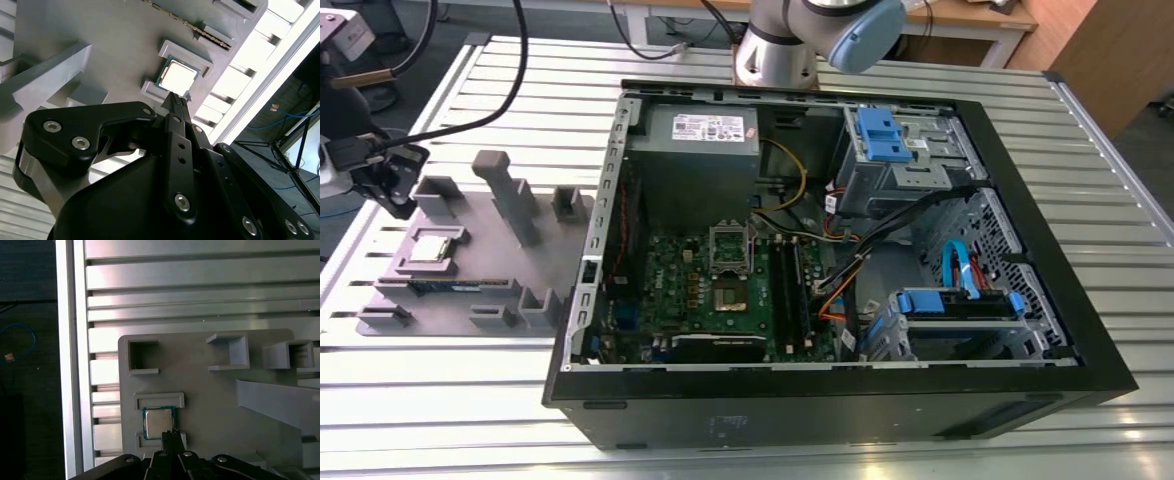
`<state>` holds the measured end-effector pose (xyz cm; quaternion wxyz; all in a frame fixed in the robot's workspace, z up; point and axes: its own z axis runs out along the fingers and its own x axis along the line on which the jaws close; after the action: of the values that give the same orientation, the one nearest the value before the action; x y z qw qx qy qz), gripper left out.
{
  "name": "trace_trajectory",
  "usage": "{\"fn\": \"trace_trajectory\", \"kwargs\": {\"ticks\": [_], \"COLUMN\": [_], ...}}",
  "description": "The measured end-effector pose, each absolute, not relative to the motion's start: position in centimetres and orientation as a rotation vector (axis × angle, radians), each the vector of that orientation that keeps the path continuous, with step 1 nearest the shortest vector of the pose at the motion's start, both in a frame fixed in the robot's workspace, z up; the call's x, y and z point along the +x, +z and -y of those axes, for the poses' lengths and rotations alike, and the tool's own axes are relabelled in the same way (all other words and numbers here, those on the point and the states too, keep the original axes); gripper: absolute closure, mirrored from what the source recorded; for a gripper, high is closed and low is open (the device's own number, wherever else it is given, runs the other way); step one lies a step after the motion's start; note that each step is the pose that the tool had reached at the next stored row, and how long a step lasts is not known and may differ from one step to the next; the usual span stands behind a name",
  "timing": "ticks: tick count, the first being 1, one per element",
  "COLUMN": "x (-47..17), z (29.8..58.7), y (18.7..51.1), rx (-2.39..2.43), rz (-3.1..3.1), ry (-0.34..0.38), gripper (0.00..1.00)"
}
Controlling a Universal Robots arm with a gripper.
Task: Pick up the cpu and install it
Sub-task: 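Pick up the cpu and move it towards the insertion slot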
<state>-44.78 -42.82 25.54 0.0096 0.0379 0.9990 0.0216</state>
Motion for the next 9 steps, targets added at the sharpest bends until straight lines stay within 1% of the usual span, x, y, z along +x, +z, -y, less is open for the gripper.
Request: {"fn": "trace_trajectory", "kwargs": {"ticks": [9], "x": [-44.78], "z": [42.82], "y": [25.35], "rx": [0.118], "rz": [-3.119], "ry": [0.068], "gripper": [0.89]}}
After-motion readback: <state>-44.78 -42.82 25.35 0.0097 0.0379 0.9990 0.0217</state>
